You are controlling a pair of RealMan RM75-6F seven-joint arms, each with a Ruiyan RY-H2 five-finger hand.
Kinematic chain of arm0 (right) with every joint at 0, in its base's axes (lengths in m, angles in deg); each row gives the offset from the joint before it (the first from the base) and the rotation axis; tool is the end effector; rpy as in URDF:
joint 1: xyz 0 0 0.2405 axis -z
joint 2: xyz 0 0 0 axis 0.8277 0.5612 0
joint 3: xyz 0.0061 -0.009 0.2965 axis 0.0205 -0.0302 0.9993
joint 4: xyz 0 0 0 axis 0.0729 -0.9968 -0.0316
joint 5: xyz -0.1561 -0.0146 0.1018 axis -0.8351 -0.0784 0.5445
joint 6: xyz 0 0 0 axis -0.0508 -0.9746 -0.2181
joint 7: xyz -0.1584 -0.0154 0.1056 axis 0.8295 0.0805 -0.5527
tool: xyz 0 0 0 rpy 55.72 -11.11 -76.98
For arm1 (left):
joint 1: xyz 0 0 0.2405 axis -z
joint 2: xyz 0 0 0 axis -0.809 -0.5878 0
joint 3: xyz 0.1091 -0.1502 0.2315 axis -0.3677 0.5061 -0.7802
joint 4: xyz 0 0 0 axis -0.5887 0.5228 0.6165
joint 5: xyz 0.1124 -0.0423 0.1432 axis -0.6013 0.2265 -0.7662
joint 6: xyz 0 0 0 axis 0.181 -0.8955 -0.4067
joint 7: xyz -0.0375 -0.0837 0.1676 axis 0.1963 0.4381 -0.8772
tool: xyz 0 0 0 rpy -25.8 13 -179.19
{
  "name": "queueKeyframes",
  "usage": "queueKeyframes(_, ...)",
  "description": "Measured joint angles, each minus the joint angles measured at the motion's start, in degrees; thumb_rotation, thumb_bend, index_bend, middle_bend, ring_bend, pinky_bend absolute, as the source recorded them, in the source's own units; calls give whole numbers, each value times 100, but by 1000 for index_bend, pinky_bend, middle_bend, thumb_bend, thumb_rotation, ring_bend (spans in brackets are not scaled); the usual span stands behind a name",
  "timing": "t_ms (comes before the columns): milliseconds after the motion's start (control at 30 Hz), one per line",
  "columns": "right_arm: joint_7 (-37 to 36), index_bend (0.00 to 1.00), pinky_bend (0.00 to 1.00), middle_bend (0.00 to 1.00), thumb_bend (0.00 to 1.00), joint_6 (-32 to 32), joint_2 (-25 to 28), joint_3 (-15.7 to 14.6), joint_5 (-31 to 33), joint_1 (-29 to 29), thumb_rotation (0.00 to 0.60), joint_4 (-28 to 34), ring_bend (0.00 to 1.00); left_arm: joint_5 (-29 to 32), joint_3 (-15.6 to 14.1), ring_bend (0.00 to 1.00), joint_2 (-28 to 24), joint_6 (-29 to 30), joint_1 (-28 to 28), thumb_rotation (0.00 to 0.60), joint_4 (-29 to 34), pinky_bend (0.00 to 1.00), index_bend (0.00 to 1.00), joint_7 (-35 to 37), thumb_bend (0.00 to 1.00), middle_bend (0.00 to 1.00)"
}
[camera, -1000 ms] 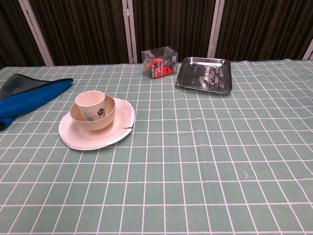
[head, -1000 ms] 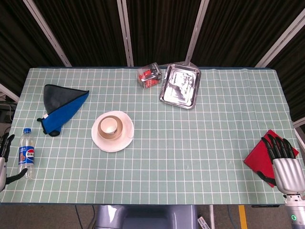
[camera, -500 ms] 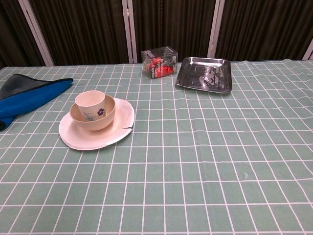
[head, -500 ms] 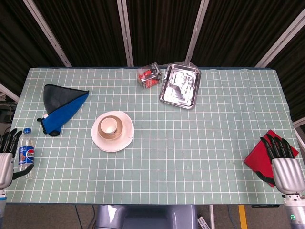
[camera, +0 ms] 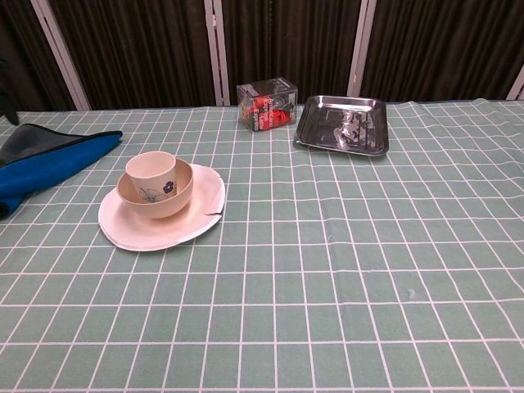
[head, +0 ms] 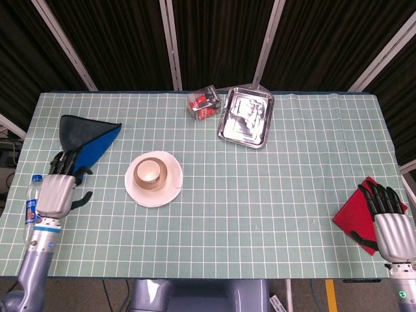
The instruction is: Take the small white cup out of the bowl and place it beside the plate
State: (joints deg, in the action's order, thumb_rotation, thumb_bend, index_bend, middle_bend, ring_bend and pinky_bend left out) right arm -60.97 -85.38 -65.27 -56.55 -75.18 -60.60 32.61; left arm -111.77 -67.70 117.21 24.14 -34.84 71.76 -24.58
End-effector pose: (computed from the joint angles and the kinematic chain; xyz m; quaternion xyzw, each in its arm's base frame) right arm -0.3355 -0.2308 0.2082 0.6086 -0.3558 0.3878 0.5938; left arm -0.2636 0.3322 0.1108 -0.6367 -0.3423 -0.4003 0.5633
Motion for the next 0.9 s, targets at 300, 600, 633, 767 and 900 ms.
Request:
queueKeyframes(300, -279, 38, 0, 0, 36, 13, 59, 45, 51, -10, 600, -42, 0, 644, 295, 0, 859, -791, 914, 600, -610, 0, 458, -618, 318, 0)
queueKeyframes(600, -488, 39, 0, 0, 36, -6, 89, 98, 116, -7, 600, -92, 0, 1089, 307, 0, 1177, -1110, 1312, 600, -791, 0, 460, -907, 318, 0)
queueKeyframes(633, -500, 39, 0, 0, 37, -15, 92, 103, 116, -5, 600, -92, 0, 1141, 300, 0, 1203, -1129, 1344, 600, -815, 0, 462, -937, 318, 0)
queueKeyframes(767, -560, 38, 0, 0, 37, -35, 101, 110, 109, 0, 600, -95, 0, 1278, 274, 0, 1313, -1168, 1450, 600, -939, 0, 482, -1049, 321, 0)
queueKeyframes(900, -607, 39, 0, 0, 37, -44, 113, 110, 99, 4, 600, -95, 0, 1393, 265, 0, 1501, -1218, 1590, 600, -1154, 0, 507, -1112, 324, 1)
